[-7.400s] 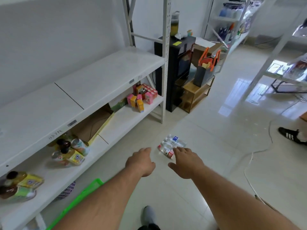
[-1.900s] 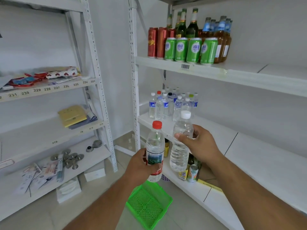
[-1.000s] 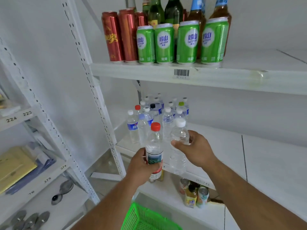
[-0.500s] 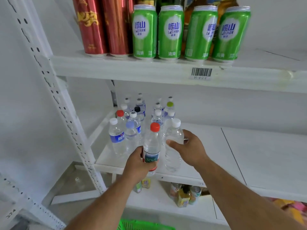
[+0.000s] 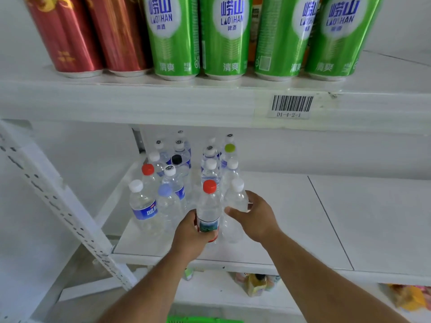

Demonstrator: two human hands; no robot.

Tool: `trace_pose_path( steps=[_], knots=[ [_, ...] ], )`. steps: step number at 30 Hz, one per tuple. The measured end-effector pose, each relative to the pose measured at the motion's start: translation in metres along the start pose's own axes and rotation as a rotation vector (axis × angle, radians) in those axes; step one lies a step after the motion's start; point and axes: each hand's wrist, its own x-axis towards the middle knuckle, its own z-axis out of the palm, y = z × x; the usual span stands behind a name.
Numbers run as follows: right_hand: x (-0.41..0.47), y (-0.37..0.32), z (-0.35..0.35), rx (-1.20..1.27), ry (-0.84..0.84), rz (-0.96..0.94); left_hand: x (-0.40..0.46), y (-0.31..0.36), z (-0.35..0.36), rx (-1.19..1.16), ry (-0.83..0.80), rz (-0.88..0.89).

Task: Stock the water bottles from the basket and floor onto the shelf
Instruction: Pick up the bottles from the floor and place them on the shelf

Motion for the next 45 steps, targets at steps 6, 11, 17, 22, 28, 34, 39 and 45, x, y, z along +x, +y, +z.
trace_pose_path(
  steps=[6, 11, 17, 22, 28, 34, 39, 45],
  knots=[
    [0.017, 0.008, 0.015, -0.001, -0.010, -0.007, 0.023, -0.006, 0.006, 0.002, 0.020, 0.013],
    [0.027, 0.012, 0.022, 0.025, -0.001, -0.020, 0.038, -0.009, 0.011, -0.004, 0.037, 0.015],
    [0.033, 0.031, 0.028, -0.218, -0.031, 0.095, 0.050, -0.013, 0.015, -0.055, 0.012, 0.025],
    [0.037, 0.037, 0.030, -0.280, -0.029, 0.131, 0.055, -0.018, 0.015, -0.046, -0.021, 0.026],
    [0.038, 0.037, 0.032, -0.263, 0.005, 0.124, 0.057, -0.019, 0.014, 0.006, -0.039, 0.021],
    [0.037, 0.036, 0.034, -0.219, 0.002, 0.161, 0.048, -0.013, 0.015, 0.037, -0.044, 0.015],
    [0.023, 0.041, 0.035, -0.200, -0.019, 0.197, 0.027, -0.011, 0.012, 0.043, -0.085, -0.023],
    [-0.015, 0.033, 0.036, -0.246, -0.027, 0.230, -0.019, -0.006, 0.011, 0.232, -0.209, -0.097]
  ],
)
